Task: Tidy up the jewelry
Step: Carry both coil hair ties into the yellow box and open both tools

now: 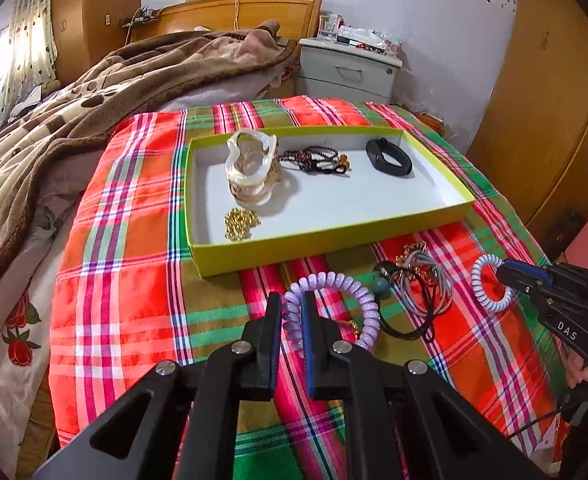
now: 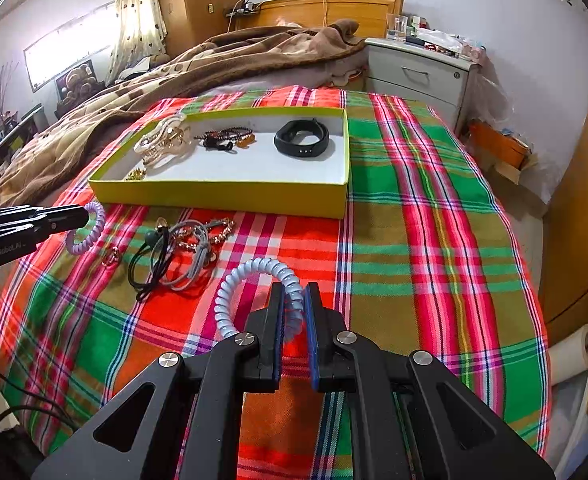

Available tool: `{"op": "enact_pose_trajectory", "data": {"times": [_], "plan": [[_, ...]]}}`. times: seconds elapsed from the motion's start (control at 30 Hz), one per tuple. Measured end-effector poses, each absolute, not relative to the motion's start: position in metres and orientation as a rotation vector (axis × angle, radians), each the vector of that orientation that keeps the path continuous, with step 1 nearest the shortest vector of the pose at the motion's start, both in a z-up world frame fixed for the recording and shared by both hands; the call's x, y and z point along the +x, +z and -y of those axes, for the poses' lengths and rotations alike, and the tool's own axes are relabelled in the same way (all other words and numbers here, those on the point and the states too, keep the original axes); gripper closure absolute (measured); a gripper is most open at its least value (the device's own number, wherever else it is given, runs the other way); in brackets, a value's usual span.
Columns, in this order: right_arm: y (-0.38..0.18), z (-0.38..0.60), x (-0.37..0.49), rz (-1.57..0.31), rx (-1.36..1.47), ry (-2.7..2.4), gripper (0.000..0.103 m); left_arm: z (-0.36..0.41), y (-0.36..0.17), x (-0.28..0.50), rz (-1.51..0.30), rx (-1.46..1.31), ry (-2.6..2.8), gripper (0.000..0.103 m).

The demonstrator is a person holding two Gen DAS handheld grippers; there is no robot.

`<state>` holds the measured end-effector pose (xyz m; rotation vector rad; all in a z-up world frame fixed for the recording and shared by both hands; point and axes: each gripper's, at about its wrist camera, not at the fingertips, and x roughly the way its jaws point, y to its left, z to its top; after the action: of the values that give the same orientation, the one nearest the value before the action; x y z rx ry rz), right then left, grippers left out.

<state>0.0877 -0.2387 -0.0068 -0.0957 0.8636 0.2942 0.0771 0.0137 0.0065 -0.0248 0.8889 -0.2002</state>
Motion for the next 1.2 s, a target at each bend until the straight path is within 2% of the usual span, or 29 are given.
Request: {"op": "enact_pose_trajectory", "data": {"times": [0.73, 1.2], "plan": [[0.036, 0.239, 0.125, -0.788, -0.041, 0.293, 0.093, 0.003, 0.049, 0.127, -0.835, -0.003, -0.238, 0.093], [0.024, 0.229, 0.202, -0.847, -0.035, 0.284, 0.093, 0.023, 0.028, 0.192, -0.906, -0.023, -0.255, 0.093]]}}
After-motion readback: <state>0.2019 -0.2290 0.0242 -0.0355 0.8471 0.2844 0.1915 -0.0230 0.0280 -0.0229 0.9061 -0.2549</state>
